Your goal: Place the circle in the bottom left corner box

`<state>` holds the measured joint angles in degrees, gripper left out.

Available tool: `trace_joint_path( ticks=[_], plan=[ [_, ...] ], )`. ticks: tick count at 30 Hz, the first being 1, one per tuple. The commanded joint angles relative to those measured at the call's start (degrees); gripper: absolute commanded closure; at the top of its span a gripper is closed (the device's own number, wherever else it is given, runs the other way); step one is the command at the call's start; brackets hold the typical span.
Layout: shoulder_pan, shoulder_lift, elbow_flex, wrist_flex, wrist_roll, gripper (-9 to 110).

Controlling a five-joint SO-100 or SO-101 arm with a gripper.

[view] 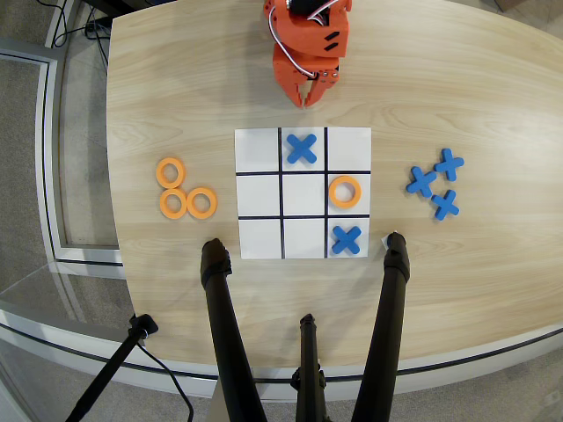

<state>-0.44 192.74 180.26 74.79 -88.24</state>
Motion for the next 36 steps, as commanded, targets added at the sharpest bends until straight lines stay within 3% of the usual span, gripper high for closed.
trace_joint_path(
  ticks=[1,25,28,31,36],
  plan=[
    [-0.2,-0.4,3.3,0.2,0.3,101],
    [-0.5,-0.6,3.3,0.3,0.3,101],
    [1.0,-3.9,2.0,-1.3,-3.4,101],
    [3.2,-11.4,-7.1,-1.0,-1.7,99],
    [9.1,-29.7,-36.8,6.8,1.3,97]
  ],
)
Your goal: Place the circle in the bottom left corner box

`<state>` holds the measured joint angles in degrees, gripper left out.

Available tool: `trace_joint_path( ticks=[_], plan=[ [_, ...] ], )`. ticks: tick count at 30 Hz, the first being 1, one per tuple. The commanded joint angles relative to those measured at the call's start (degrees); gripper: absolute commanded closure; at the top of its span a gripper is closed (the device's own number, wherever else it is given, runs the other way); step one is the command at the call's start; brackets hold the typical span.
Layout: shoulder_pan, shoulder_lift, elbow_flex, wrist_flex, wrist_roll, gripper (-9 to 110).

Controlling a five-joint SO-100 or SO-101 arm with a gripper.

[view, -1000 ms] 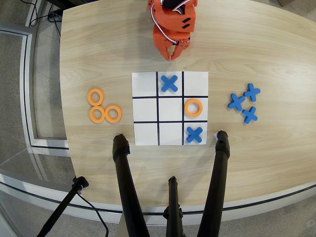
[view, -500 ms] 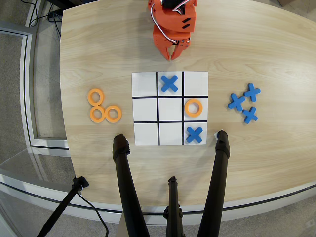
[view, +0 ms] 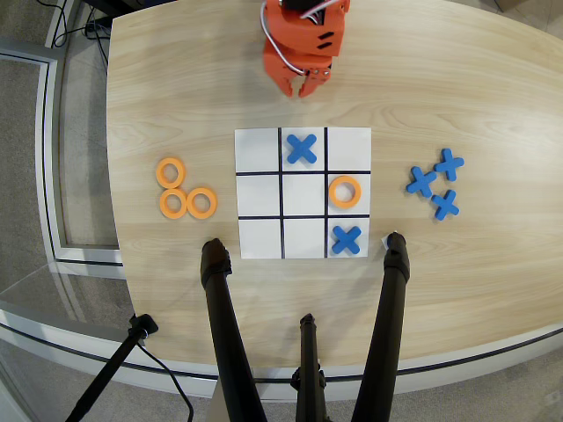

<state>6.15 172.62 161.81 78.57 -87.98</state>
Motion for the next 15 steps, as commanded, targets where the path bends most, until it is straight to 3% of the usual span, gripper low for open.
trace_joint_path(
  ticks=[1,4,7,15],
  plan=[
    [3.4,-14.0,-24.3,3.6,2.0,97],
    [5.5,-27.9,-41.0,4.4,4.0,90],
    [7.6,-41.2,-52.9,3.5,5.5,90],
    [14.2,-72.7,-66.9,-11.3,6.5,83]
  ],
)
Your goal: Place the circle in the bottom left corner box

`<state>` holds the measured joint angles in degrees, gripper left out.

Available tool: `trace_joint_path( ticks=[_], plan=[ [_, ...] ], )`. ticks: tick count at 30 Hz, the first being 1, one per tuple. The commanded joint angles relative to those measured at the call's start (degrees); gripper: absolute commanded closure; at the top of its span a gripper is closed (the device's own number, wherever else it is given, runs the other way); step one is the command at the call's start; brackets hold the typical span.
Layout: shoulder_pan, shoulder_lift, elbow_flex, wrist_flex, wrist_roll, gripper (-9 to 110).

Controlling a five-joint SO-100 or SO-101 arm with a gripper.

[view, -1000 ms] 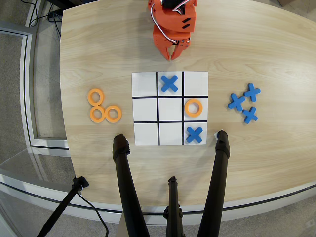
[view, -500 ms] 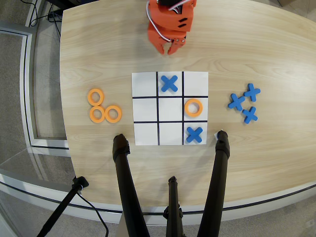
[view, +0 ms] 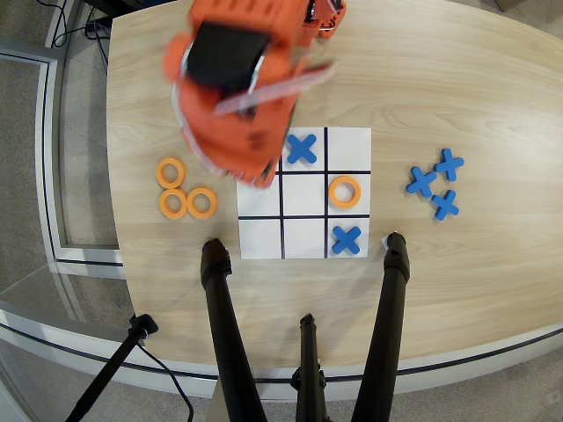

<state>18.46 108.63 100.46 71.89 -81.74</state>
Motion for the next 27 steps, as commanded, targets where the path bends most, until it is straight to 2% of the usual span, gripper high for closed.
trace_joint_path(
  ticks=[1,13,27],
  plan=[
    [3.0,-11.8,-7.5,-6.2,0.2,83],
    [10.8,-33.8,-20.3,-16.8,-3.3,79],
    [9.3,-39.1,-20.6,-18.6,-2.3,79]
  ],
)
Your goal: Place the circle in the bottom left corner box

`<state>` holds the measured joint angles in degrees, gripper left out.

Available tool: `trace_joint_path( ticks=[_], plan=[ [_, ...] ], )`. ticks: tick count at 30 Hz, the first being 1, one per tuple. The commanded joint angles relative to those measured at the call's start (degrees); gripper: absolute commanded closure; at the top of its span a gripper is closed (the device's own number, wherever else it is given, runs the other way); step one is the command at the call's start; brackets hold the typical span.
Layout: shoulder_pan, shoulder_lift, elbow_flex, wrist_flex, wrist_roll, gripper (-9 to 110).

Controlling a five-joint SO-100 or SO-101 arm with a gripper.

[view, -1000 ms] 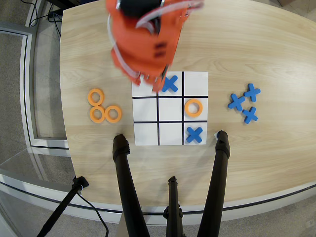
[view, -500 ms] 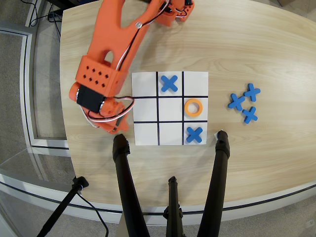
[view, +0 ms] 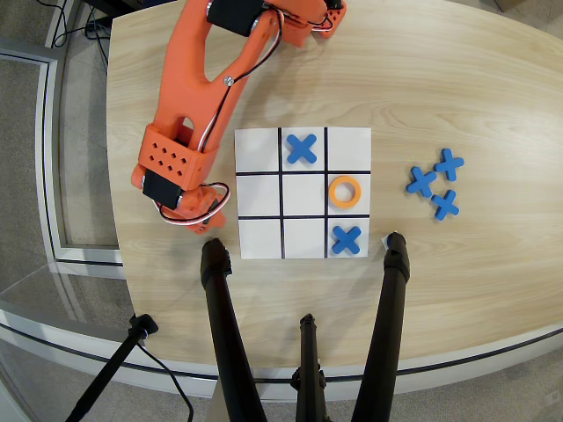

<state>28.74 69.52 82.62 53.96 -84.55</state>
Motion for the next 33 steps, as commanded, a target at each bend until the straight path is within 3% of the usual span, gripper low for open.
trace_joint_path(
  ticks=[1,33],
  plan=[
    [-1.2,-0.3,-2.7,-0.8,0.7,79],
    [-0.7,-5.9,3.7,-5.7,5.4,80]
  ],
)
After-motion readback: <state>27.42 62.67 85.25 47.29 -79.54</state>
